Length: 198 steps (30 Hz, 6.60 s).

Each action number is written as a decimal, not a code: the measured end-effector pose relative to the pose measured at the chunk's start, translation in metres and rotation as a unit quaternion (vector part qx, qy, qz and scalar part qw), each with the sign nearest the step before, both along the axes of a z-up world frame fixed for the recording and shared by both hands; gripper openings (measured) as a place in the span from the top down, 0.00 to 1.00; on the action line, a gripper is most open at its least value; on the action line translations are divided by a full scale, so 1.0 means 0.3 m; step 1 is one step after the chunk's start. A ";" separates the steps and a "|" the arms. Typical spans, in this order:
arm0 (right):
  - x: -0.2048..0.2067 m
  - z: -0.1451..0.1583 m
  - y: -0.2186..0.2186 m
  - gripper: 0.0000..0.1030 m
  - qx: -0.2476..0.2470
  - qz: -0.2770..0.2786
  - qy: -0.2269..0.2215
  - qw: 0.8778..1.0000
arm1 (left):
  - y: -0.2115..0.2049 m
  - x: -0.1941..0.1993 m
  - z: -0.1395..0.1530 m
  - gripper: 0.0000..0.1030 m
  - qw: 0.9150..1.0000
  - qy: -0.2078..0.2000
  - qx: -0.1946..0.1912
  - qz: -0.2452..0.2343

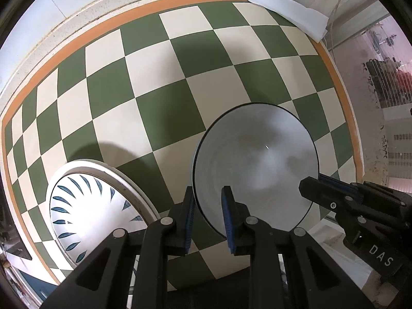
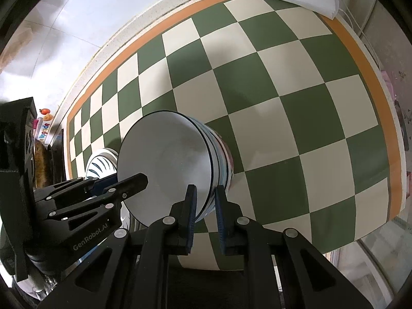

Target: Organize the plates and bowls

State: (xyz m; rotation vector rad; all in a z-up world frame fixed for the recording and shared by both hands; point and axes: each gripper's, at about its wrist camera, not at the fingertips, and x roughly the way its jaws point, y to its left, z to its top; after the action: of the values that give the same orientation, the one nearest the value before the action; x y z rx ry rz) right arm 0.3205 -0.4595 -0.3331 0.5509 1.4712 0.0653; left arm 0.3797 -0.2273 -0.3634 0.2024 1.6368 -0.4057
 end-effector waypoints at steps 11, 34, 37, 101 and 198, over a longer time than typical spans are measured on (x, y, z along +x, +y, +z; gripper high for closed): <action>-0.078 0.143 0.007 0.84 -0.015 -0.009 -0.037 0.999 | 0.027 -0.059 0.221 0.82 0.998 -0.049 -0.016 -0.021; -0.259 0.493 0.026 0.14 -0.095 -0.034 -0.123 0.987 | 0.107 -0.135 0.493 0.16 0.989 -0.130 -0.063 -0.017; -0.258 0.495 0.015 0.11 -0.093 -0.040 -0.126 0.987 | 0.111 -0.118 0.485 0.13 0.990 -0.128 -0.063 -0.012; 0.098 -0.200 0.195 0.43 0.228 -0.029 -0.071 0.971 | 0.183 0.184 0.028 0.37 0.991 0.072 -0.095 0.056; 0.090 0.079 0.747 0.13 -0.027 0.155 -0.078 0.984 | 0.810 -0.072 0.268 0.29 0.970 -0.111 0.000 0.214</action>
State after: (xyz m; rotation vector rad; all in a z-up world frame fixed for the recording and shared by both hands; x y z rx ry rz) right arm 0.3475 -0.2353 -0.3093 0.2619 1.3901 0.3065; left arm 0.3581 0.0155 -0.2831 -0.1050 1.4106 -0.0496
